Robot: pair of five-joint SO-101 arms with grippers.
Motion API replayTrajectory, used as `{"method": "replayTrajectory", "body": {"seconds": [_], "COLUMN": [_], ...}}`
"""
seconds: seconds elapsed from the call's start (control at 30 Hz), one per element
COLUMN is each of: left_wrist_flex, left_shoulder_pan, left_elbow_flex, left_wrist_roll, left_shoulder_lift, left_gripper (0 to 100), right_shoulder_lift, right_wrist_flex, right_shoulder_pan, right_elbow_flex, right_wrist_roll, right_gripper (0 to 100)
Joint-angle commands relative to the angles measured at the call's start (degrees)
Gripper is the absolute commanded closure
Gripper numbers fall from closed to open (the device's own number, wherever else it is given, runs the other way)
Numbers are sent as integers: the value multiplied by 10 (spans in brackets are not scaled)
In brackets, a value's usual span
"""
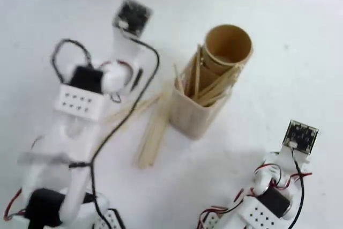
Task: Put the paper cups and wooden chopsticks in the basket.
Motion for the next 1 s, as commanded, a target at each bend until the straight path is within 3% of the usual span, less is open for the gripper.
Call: {"method": "replayTrajectory", "body": {"seconds": [0.0, 0.1, 0.27, 0.6, 0.97], "left_wrist_flex": [-143, -158, -116, -55, -52], "left_shoulder_pan": [7, 36, 90, 93, -22], "left_elbow_flex": [176, 204, 204, 156, 94], "left_wrist_roll": [-25, -25, -23, -15, -26], "left_shoulder_lift": [46, 86, 154, 278, 298], "left_gripper": [880, 815, 801, 801, 805], "right_shoulder_lift": [2, 2, 2, 2, 2], "right_wrist_flex": [1, 1, 1, 1, 1], "right_shoulder_pan": [1, 0, 0, 0, 0], "right_elbow_flex": [6, 6, 6, 6, 6], "right_wrist_roll": [4, 4, 4, 4, 4], "right_gripper": [981, 981, 981, 981, 981]}}
